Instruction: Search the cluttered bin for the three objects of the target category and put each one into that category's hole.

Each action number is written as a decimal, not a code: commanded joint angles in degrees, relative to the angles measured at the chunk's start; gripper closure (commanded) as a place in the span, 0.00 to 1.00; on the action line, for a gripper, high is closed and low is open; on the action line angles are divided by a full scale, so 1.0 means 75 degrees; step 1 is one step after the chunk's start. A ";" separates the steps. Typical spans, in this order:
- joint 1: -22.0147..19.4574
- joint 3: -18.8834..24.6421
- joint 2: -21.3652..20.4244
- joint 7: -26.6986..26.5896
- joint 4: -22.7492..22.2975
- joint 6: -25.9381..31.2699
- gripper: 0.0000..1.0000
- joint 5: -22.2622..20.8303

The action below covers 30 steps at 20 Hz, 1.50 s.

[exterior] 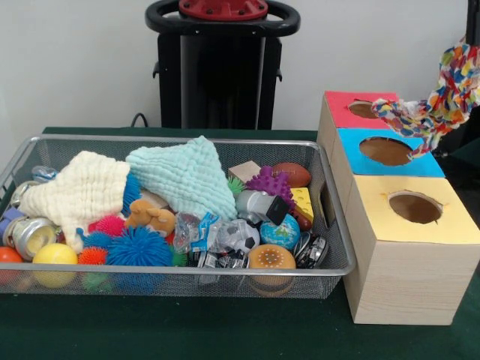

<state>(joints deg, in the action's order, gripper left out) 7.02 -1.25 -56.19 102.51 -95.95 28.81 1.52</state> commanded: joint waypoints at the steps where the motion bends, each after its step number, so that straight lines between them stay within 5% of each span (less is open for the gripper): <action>1: -0.0186 0.0029 0.0463 0.1240 -0.0140 -0.0799 1.00 -0.0162; 19: -0.0460 0.0247 0.1234 0.1095 -0.0412 -0.2635 1.00 -0.0261; 30: -0.1230 0.0993 0.1664 0.0919 -0.0737 -0.4044 1.00 -0.0843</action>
<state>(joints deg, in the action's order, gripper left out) 1.43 0.08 -47.64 102.51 -96.27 5.22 0.44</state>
